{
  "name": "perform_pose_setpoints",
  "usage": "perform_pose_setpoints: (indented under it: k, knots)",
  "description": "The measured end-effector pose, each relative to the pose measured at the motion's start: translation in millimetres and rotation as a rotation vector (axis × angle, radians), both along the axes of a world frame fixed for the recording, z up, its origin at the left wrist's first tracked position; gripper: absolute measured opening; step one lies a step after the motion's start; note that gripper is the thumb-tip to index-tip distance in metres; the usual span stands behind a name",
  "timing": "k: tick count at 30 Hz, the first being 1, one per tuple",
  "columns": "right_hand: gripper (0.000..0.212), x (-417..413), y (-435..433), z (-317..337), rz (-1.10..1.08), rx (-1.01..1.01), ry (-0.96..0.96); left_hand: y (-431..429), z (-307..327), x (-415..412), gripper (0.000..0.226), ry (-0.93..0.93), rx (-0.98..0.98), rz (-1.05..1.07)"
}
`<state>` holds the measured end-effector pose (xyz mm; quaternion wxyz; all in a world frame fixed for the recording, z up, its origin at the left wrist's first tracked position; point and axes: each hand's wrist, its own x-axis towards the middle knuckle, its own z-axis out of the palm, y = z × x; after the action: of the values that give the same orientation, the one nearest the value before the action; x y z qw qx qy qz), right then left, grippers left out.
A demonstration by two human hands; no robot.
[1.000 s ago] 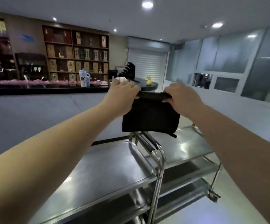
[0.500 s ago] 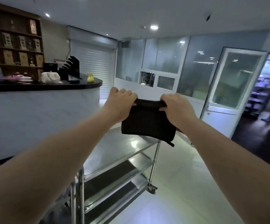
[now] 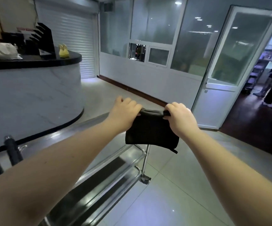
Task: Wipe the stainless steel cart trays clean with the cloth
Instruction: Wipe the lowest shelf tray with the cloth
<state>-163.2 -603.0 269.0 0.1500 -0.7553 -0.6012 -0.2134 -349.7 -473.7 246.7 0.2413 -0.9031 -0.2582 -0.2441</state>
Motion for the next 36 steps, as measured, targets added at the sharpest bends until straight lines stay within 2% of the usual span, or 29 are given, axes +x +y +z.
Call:
perform_pose_setpoints:
  k: [2,5,8,11,16,19,26,29,32,35,36]
  knots:
    - [0.011,20,42,-16,-0.005,-0.013,0.086,40,-17,20,0.026,-0.032,-0.051,-0.024]
    - [0.008,47,100,-51,-0.025,-0.043,0.194,92,-50,50,0.021,-0.099,-0.265,0.002]
    - [0.010,78,150,-88,-0.045,-0.097,0.206,137,-82,83,0.019,-0.110,-0.453,0.052]
    - [0.006,112,196,-112,-0.030,-0.164,0.219,174,-107,112,0.019,-0.110,-0.548,0.041]
    - [0.006,171,286,-126,0.150,-0.232,0.198,250,-134,150,0.021,-0.089,-0.574,0.150]
    - [0.011,213,361,-127,0.292,-0.256,0.212,304,-132,181,0.020,-0.178,-0.628,0.232]
    - [0.015,297,545,-90,0.428,-0.058,0.068,431,-80,265,0.021,-0.373,-0.568,0.470]
    - [0.012,323,592,-108,0.427,-0.057,0.085,460,-93,292,0.018,-0.404,-0.561,0.521]
    - [0.021,341,595,-160,0.427,-0.162,0.144,456,-142,313,0.018,-0.312,-0.601,0.595]
    - [0.038,362,566,-219,0.470,-0.484,0.020,425,-203,326,0.028,-0.078,-0.799,0.596]
    - [0.042,365,562,-229,0.499,-0.557,0.035,418,-215,326,0.032,-0.058,-0.842,0.591]
